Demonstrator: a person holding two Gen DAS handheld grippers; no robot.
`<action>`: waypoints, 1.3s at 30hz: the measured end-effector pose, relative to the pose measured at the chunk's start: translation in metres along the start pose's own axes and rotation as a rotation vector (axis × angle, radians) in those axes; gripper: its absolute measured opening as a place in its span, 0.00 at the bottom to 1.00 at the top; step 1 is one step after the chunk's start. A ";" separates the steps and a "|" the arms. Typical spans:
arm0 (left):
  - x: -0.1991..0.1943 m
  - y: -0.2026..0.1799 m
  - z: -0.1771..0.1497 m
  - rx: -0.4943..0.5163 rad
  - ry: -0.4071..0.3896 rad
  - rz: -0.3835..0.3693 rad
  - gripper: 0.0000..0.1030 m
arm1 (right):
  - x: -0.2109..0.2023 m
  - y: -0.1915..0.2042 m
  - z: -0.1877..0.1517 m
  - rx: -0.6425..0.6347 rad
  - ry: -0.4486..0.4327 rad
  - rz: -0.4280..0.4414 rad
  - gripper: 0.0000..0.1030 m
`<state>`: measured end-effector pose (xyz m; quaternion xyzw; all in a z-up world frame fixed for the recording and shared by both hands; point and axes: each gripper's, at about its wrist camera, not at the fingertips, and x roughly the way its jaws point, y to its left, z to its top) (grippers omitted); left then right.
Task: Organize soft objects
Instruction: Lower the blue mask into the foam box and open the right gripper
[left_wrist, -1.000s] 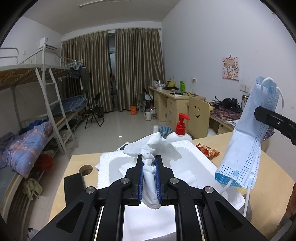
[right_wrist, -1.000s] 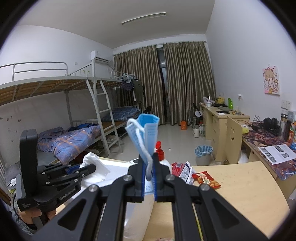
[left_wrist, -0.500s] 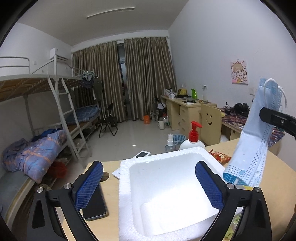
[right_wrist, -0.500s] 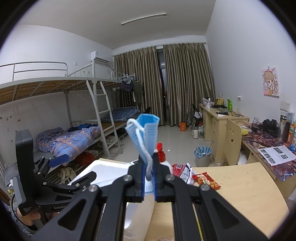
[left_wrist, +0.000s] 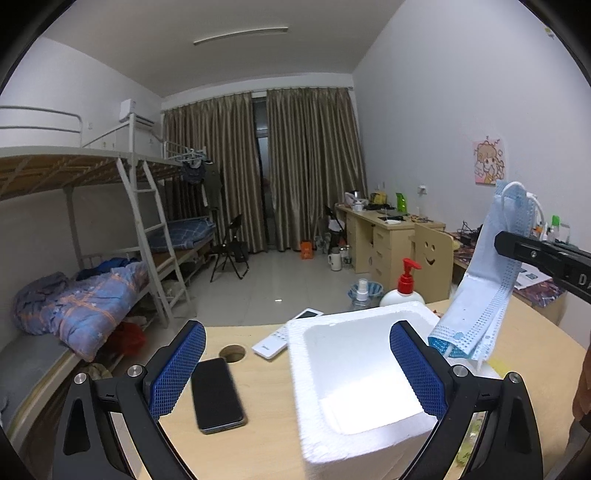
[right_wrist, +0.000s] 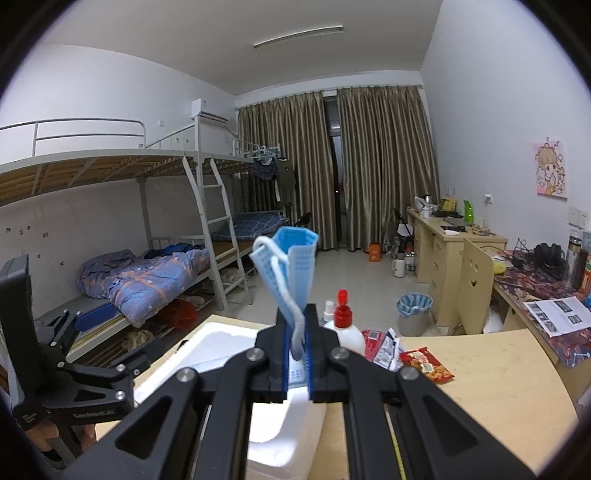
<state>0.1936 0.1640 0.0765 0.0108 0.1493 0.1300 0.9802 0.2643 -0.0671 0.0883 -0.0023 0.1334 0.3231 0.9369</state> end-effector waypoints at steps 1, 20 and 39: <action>-0.002 0.003 0.000 -0.004 -0.001 0.005 0.97 | 0.002 0.002 0.001 -0.003 0.000 0.005 0.09; -0.011 0.026 -0.006 -0.022 0.017 0.052 0.97 | 0.048 0.034 -0.010 -0.026 0.103 0.093 0.09; -0.013 0.034 -0.008 -0.046 0.012 0.055 0.97 | 0.050 0.046 -0.013 -0.062 0.118 -0.002 0.91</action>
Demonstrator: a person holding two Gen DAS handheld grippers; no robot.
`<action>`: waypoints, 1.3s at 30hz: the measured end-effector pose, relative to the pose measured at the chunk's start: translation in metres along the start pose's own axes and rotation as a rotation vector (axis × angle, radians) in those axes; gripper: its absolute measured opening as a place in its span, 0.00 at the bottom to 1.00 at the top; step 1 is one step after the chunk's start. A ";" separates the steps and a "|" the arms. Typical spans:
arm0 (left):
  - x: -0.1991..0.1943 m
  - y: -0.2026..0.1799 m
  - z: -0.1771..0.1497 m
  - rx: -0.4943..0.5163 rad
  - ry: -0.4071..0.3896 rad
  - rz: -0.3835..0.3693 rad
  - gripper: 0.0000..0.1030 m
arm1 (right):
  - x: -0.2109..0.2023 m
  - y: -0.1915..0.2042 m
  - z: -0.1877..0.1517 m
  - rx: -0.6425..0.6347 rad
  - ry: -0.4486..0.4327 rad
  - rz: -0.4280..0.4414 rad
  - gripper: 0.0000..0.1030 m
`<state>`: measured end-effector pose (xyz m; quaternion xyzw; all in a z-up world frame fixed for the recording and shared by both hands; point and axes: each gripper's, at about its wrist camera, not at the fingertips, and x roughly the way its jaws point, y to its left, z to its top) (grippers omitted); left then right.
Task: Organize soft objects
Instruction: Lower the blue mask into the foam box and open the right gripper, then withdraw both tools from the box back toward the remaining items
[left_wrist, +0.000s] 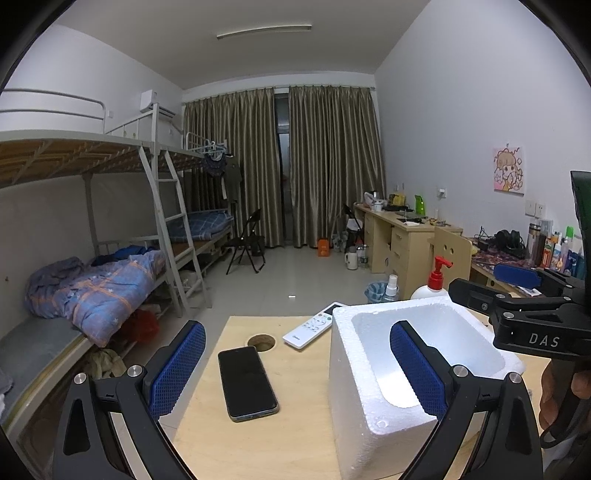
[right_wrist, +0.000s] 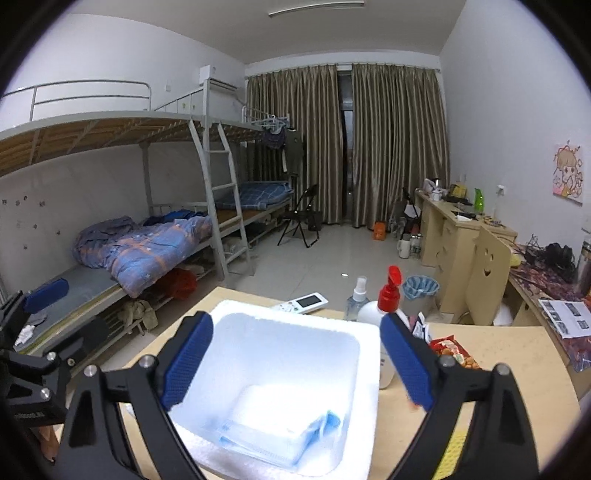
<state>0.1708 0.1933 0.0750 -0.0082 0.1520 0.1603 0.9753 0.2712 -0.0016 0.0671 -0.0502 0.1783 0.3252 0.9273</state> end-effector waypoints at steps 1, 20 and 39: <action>0.000 -0.001 0.000 0.000 -0.001 -0.002 0.97 | -0.001 -0.001 0.000 0.005 0.000 0.006 0.91; -0.039 -0.043 0.003 0.016 -0.024 -0.067 0.97 | -0.048 -0.027 -0.004 0.055 -0.043 -0.045 0.93; -0.113 -0.074 -0.015 -0.069 -0.092 -0.134 0.97 | -0.144 -0.069 -0.034 0.109 -0.171 -0.110 1.00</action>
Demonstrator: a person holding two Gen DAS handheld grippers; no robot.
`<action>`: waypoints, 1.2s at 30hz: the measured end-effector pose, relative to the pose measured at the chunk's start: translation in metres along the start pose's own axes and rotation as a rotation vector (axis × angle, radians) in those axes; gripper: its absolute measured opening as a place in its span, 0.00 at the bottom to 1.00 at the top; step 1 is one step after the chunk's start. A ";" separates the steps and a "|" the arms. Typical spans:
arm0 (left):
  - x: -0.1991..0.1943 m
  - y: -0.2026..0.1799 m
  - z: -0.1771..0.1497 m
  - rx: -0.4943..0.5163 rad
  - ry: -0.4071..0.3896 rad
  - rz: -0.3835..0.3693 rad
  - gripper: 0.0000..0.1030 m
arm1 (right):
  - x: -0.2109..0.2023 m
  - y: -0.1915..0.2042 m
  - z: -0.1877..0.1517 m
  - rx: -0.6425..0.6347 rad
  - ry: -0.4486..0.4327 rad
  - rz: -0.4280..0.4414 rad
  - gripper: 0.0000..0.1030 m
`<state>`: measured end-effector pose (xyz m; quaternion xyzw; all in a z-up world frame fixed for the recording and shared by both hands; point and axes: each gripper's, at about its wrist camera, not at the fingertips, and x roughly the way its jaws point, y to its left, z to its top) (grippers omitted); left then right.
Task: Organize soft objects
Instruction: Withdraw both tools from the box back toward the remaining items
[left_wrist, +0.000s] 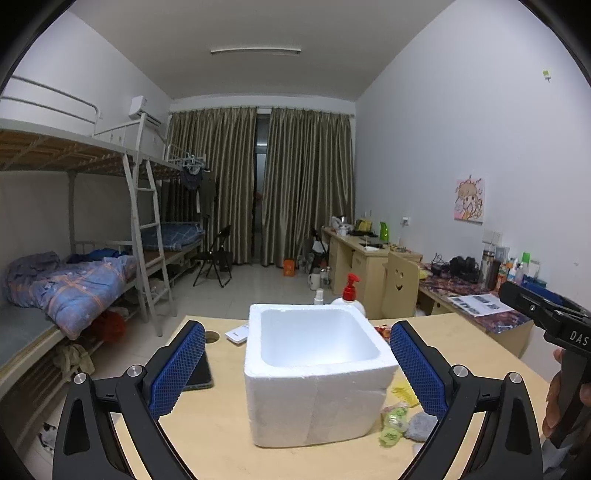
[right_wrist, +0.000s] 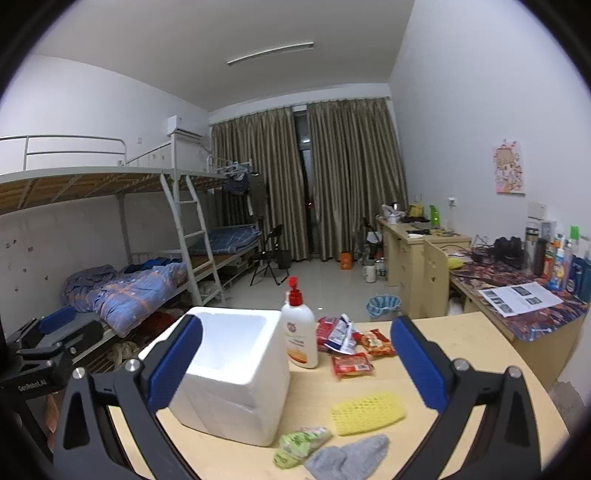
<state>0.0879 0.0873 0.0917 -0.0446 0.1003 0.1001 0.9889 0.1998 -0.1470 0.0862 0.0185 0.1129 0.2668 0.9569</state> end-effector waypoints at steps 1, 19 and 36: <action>-0.003 0.000 0.000 0.005 -0.001 -0.004 0.97 | -0.004 -0.002 -0.001 0.003 -0.003 -0.004 1.00; -0.041 -0.028 -0.036 0.053 -0.037 -0.075 1.00 | -0.046 -0.005 -0.039 -0.017 -0.019 -0.040 1.00; -0.047 -0.044 -0.092 0.062 -0.026 -0.148 1.00 | -0.065 -0.007 -0.081 0.022 -0.014 -0.028 1.00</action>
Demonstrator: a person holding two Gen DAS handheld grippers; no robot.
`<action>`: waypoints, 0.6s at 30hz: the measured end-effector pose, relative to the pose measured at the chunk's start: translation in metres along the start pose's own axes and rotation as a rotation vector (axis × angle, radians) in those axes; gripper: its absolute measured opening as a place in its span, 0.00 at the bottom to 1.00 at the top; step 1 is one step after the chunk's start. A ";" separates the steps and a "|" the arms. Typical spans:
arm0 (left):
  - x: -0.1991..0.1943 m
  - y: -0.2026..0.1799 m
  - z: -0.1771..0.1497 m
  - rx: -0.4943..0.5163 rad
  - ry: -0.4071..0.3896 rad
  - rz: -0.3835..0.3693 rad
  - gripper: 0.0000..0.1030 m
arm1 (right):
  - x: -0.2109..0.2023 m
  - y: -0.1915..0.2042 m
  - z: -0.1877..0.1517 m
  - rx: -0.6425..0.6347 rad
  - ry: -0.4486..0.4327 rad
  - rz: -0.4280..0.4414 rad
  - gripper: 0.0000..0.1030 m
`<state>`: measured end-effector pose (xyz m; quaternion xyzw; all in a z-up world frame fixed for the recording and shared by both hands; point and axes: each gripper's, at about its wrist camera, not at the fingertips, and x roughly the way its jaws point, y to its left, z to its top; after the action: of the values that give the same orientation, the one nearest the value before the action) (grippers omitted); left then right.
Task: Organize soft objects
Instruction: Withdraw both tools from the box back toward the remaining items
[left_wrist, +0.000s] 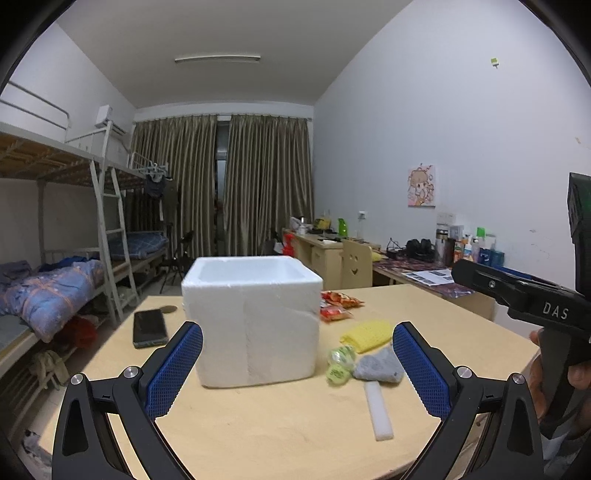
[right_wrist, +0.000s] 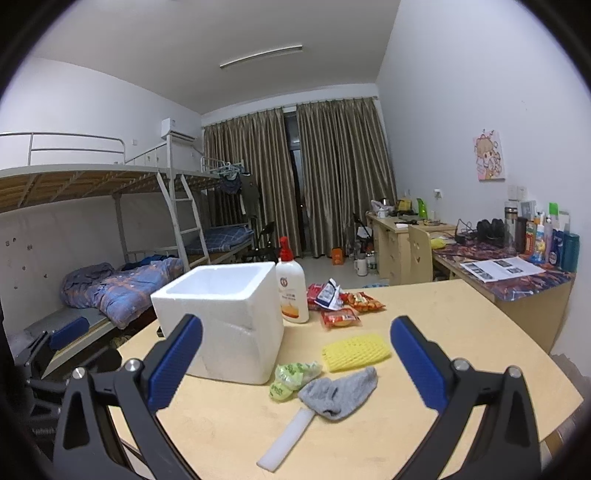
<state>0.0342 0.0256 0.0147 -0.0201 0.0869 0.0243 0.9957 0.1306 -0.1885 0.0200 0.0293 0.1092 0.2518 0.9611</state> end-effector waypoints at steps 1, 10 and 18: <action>0.000 -0.001 -0.003 -0.001 0.001 -0.006 1.00 | 0.000 0.000 -0.002 0.000 0.003 -0.004 1.00; -0.007 -0.011 -0.023 0.010 -0.012 -0.008 1.00 | -0.006 -0.001 -0.024 -0.008 0.028 -0.027 1.00; 0.000 -0.018 -0.044 0.018 0.039 -0.024 1.00 | -0.009 -0.004 -0.039 -0.013 0.055 -0.046 1.00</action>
<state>0.0279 0.0062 -0.0281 -0.0124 0.1062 0.0111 0.9942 0.1158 -0.1963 -0.0164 0.0138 0.1345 0.2310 0.9635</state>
